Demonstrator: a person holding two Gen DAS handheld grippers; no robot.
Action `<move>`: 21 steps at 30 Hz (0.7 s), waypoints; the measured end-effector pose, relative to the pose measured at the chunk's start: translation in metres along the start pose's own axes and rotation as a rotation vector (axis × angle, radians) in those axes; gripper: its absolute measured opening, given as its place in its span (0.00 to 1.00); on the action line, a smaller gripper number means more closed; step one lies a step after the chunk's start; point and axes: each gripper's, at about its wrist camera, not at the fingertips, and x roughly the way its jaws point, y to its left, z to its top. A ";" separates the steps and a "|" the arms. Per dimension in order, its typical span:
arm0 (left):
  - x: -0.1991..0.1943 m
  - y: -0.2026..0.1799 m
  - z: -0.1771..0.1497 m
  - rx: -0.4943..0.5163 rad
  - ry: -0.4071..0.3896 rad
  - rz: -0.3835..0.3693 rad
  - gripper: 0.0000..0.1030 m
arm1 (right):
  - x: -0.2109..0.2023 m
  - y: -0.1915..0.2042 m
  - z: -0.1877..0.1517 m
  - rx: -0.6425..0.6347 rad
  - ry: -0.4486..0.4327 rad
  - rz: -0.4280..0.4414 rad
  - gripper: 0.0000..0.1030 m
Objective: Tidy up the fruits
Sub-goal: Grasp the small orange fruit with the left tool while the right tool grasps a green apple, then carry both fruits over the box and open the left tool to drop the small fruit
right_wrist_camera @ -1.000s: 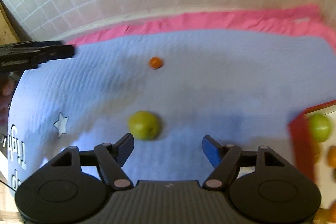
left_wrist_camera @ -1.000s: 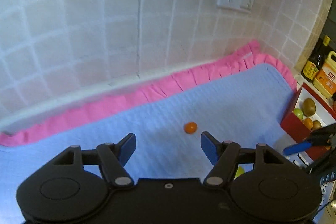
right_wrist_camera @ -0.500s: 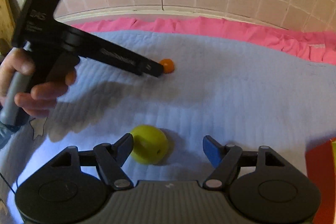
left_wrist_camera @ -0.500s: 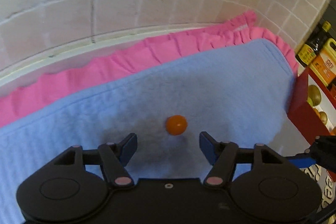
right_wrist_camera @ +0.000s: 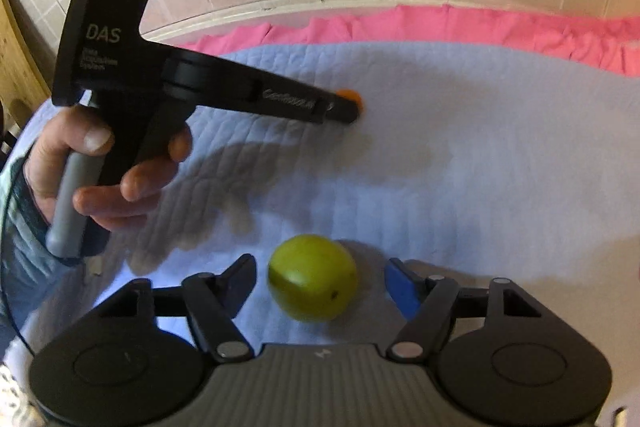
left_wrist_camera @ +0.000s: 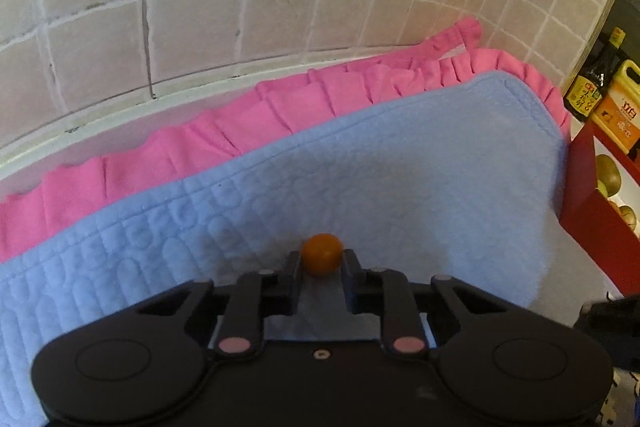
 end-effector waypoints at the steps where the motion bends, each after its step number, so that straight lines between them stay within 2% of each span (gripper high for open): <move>1: 0.000 -0.001 0.000 0.000 -0.002 0.004 0.23 | 0.001 -0.001 0.000 0.014 0.011 0.019 0.62; 7: 0.000 -0.006 0.001 0.025 -0.002 0.024 0.22 | 0.001 -0.002 -0.002 0.031 0.018 0.017 0.49; 13: -0.012 -0.016 0.009 0.044 -0.006 0.043 0.22 | -0.010 -0.001 -0.004 0.047 -0.019 0.046 0.48; 17: -0.034 -0.043 0.026 0.117 -0.051 0.044 0.22 | -0.044 -0.017 -0.012 0.100 -0.095 0.040 0.48; 21: -0.052 -0.090 0.045 0.213 -0.107 0.004 0.22 | -0.102 -0.063 -0.030 0.237 -0.212 0.010 0.48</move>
